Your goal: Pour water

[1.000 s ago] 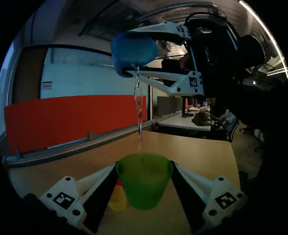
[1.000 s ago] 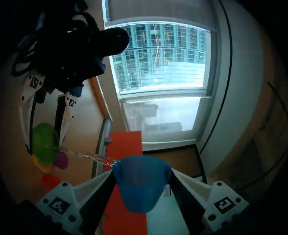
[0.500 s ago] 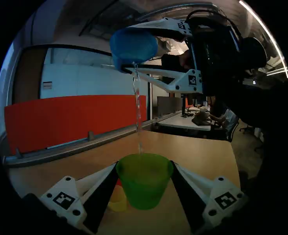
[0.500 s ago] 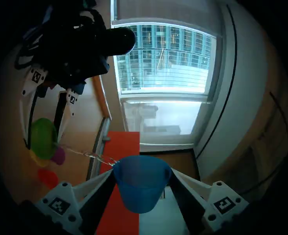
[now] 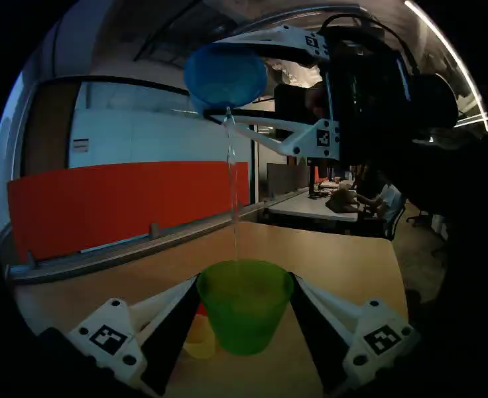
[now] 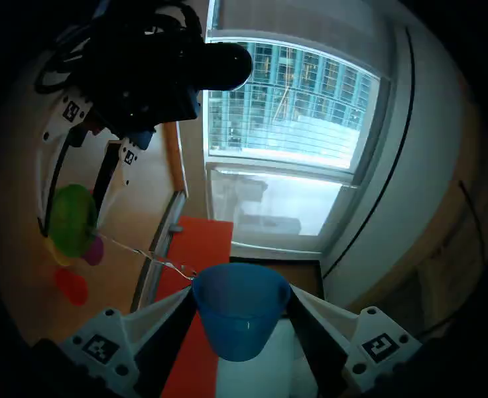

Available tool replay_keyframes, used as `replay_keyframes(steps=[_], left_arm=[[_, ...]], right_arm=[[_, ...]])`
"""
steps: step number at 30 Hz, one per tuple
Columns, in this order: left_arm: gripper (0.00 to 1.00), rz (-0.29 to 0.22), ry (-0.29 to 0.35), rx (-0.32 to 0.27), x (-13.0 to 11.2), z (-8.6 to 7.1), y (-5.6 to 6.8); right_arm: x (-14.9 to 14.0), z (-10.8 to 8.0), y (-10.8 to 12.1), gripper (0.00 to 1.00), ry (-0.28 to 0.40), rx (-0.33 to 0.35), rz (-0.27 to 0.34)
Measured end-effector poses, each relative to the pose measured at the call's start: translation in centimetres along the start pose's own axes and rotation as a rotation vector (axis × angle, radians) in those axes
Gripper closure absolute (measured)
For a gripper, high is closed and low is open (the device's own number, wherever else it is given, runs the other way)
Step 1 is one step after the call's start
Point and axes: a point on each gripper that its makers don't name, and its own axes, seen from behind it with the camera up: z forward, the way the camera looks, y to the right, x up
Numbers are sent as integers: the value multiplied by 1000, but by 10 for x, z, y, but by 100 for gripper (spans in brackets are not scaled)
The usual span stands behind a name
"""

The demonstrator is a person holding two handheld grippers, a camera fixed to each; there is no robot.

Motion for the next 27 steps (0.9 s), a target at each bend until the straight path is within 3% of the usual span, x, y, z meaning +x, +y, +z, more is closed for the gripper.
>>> replay_keyframes(steps=[12, 17, 23, 27], left_arm=[[12, 2, 3, 3, 1, 1, -1], [12, 2, 6, 3, 2, 1, 0], [12, 4, 7, 5, 3, -1, 0], [12, 6, 8, 6, 4, -1, -1]], right_arm=[[9, -3, 0, 8, 8, -8, -71], [9, -4, -1, 8, 8, -6, -65], [4, -6, 1, 8, 10, -3, 25], [-1, -9, 3, 8, 14, 5, 129]])
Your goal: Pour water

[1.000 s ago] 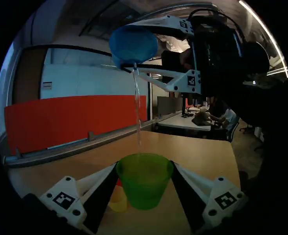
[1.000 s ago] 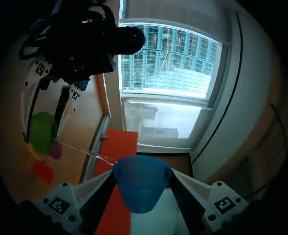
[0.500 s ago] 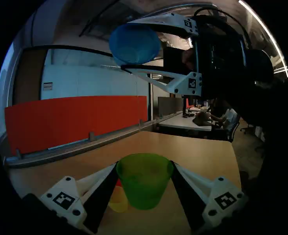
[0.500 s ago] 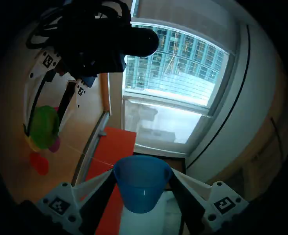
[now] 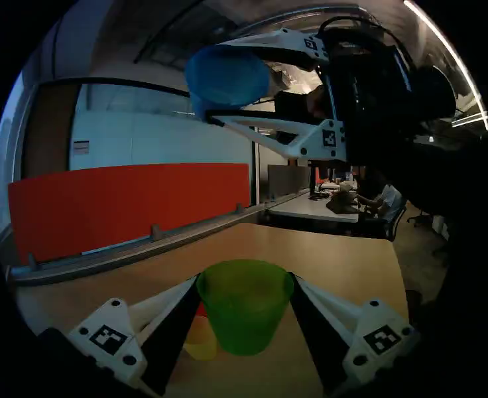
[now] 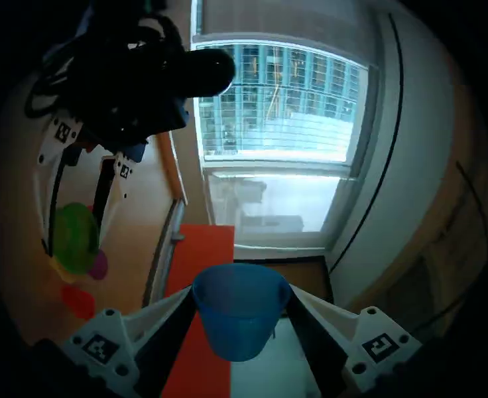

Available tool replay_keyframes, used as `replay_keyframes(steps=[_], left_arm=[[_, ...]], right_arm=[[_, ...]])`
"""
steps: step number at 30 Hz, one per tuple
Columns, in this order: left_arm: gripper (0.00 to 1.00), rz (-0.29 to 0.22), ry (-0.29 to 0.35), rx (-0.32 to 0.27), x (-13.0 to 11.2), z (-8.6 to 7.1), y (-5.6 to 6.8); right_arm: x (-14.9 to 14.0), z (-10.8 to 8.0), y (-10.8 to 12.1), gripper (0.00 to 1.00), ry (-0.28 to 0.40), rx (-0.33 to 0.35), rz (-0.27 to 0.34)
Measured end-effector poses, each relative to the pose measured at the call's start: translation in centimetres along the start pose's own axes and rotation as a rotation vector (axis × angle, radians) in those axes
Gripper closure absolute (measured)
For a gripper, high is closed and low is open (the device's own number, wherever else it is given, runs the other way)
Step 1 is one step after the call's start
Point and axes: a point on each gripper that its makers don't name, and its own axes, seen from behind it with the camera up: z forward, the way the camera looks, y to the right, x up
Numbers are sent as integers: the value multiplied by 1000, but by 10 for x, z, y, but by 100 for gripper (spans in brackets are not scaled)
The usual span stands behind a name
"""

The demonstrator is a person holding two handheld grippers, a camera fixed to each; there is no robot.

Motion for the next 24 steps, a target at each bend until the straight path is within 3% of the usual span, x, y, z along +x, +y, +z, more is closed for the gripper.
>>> replay_keyframes(steps=[11, 24], left_arm=[[12, 6, 3, 5, 1, -1, -1], [12, 10, 8, 12, 4, -2, -3]], right_arm=[[-2, -9, 1, 8, 19, 26, 360], [21, -20, 2, 8, 86, 53, 771]])
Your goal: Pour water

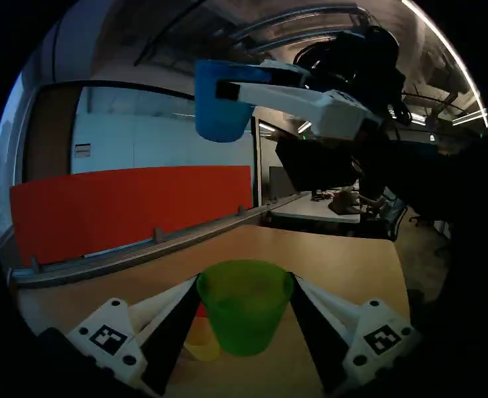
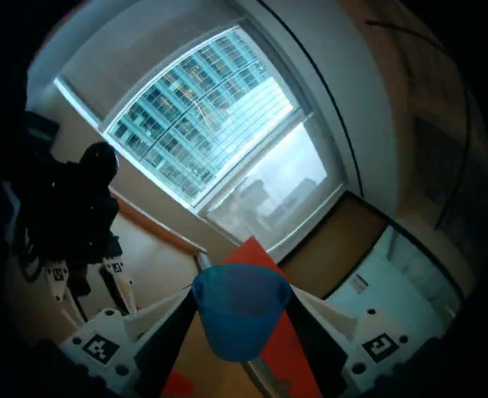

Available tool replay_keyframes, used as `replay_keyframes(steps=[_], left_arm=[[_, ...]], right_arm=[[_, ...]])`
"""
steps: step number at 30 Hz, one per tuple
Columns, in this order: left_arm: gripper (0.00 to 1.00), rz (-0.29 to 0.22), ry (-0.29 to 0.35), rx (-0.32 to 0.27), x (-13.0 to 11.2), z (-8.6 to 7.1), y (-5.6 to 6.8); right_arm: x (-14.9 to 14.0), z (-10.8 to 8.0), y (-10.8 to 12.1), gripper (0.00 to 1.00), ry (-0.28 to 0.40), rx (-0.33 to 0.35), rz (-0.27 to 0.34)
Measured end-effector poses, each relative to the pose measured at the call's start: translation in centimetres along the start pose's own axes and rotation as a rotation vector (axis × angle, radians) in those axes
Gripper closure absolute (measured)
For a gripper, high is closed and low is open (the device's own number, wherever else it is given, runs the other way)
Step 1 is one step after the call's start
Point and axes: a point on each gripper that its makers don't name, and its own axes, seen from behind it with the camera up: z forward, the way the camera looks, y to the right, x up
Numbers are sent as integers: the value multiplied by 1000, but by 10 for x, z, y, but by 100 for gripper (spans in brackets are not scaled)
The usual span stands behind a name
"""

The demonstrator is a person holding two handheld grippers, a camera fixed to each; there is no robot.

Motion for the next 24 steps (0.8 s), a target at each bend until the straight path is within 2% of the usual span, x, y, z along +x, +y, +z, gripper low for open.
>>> replay_keyframes(steps=[12, 18, 24], left_arm=[[12, 6, 0, 4, 2, 1, 2], [12, 8, 1, 5, 3, 0, 1], [12, 14, -2, 11, 3, -1, -1]], right_arm=[[21, -7, -11, 8, 52, 67, 369], [31, -10, -18, 8, 68, 110, 510], [34, -12, -23, 8, 67, 144, 619]])
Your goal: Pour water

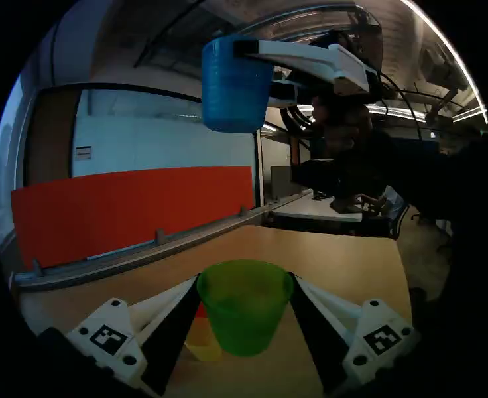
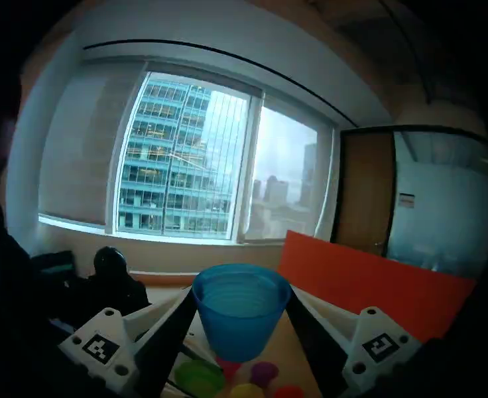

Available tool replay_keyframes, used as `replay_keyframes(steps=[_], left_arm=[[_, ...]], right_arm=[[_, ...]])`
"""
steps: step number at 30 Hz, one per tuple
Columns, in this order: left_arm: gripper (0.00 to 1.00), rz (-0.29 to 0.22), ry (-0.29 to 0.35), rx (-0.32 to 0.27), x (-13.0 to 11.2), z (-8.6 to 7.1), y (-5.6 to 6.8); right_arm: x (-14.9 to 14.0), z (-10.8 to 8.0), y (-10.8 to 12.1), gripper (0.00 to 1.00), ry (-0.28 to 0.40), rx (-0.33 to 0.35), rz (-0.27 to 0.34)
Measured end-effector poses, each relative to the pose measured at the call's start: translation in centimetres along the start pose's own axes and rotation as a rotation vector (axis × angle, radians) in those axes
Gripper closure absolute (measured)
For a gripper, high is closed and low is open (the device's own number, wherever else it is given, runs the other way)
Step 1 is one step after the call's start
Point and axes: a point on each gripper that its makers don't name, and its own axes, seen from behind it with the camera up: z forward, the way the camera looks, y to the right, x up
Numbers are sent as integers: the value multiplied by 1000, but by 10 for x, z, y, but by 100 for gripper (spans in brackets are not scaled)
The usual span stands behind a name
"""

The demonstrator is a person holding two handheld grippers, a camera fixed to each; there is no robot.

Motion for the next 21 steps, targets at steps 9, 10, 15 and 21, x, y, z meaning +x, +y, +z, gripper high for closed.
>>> replay_keyframes(steps=[9, 10, 15, 21], left_arm=[[12, 2, -8, 9, -1, -3, -4], [12, 3, -11, 11, -2, -4, -5], [12, 4, -29, 27, -10, -7, -10], [12, -6, -47, 42, -18, -12, -16]], right_arm=[[-4, -6, 8, 8, 0, -10, 48], [-6, -7, 10, 8, -3, -14, 47], [-22, -13, 15, 8, -30, -31, 46], [-40, -21, 21, 7, -56, -51, 52]])
